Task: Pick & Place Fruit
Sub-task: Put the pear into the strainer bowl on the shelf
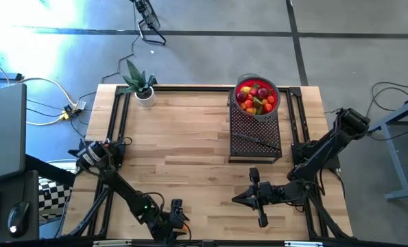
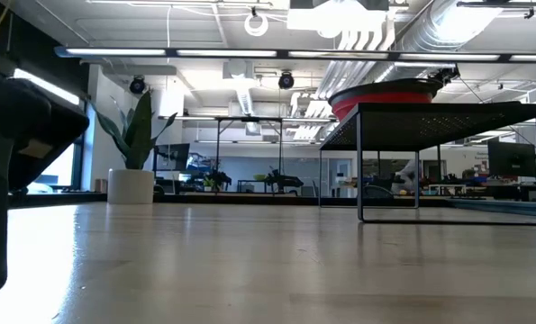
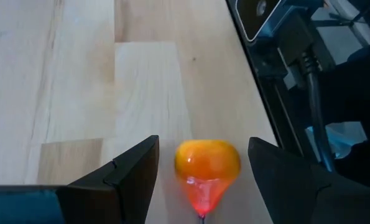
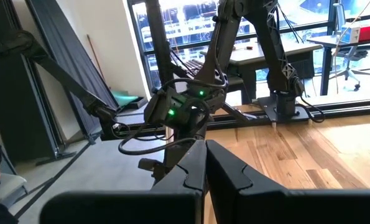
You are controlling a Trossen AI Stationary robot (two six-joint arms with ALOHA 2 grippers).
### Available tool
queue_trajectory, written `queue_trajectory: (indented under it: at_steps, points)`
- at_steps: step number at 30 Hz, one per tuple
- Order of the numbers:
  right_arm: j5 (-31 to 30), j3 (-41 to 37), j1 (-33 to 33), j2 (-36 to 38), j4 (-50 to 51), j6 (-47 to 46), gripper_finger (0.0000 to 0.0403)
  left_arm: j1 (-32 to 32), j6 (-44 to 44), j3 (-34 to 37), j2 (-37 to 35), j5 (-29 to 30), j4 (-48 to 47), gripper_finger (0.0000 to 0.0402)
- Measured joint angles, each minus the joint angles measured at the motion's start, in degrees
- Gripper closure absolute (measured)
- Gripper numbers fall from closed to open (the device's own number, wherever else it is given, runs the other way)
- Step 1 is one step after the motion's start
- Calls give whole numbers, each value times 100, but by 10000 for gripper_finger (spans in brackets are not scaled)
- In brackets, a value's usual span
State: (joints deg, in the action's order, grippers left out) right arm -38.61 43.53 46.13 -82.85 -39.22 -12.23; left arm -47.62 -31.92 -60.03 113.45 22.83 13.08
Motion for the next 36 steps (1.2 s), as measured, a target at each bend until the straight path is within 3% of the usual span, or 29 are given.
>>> queue_trajectory:
  at_steps: [16, 28, 36]
  points:
    - [0, 0, 0, 0, 2, 0, 398, 0, -9, 0, 0, -141, 7, 161]
    - [1, -2, 0, 0, 2, 0, 398, 0, -24, 0, 0, -177, 5, 252]
    - [0, 0, 0, 0, 0, 0, 398, 0, -20, 0, 0, -179, 5, 263]
